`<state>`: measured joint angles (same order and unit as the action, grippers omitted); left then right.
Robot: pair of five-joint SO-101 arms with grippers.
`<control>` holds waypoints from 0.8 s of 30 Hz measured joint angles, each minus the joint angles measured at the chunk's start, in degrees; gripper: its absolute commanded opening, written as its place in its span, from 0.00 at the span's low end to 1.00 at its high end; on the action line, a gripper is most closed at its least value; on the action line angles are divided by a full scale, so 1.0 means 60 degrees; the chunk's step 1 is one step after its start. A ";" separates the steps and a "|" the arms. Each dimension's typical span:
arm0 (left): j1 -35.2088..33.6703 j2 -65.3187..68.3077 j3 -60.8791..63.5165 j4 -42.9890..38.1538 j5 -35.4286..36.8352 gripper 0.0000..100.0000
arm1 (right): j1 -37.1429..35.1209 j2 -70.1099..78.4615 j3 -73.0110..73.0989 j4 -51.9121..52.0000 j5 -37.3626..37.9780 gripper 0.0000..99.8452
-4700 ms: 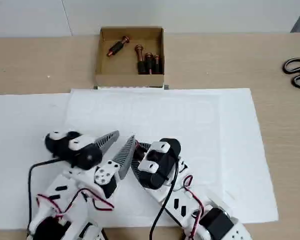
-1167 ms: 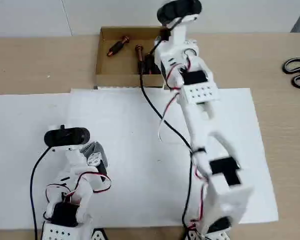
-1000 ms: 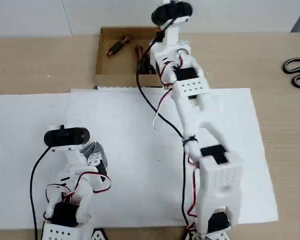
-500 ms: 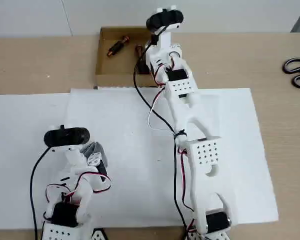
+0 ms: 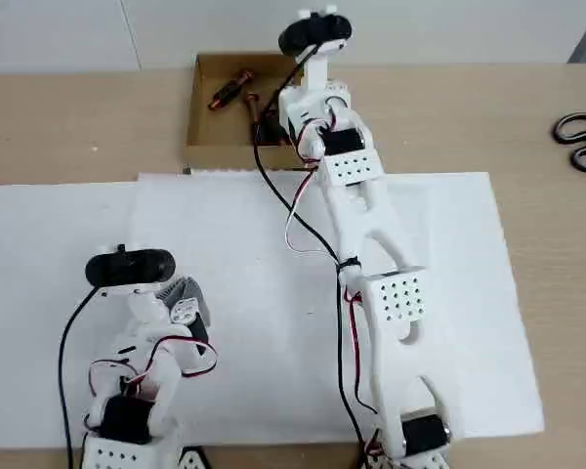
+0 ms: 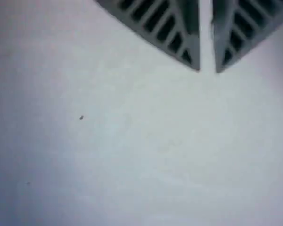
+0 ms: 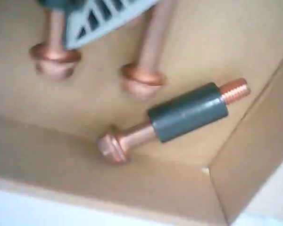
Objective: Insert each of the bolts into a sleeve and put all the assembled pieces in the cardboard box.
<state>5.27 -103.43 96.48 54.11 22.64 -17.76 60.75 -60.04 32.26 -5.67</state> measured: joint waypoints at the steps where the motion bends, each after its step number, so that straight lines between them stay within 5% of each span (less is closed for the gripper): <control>1: 0.0000 0.0000 0.0000 0.0000 0.0000 0.01 | 0.0000 0.0000 -0.0161 0.0132 0.0000 0.18; 10: 0.0000 0.0000 0.0000 0.0000 0.0000 0.01 | 0.0103 0.0000 -0.2344 0.2755 0.0000 0.16; 15: 0.0000 0.0000 0.0000 0.0000 0.0000 0.01 | 0.0308 0.0000 -0.3473 0.3824 0.0000 0.00; 24: 0.0000 0.0000 0.0000 0.0000 0.0000 0.01 | 0.0689 0.0000 -0.5143 0.5978 0.0000 0.00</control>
<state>5.27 -103.43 96.48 54.11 22.64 -13.63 60.75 -90.90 68.13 -5.67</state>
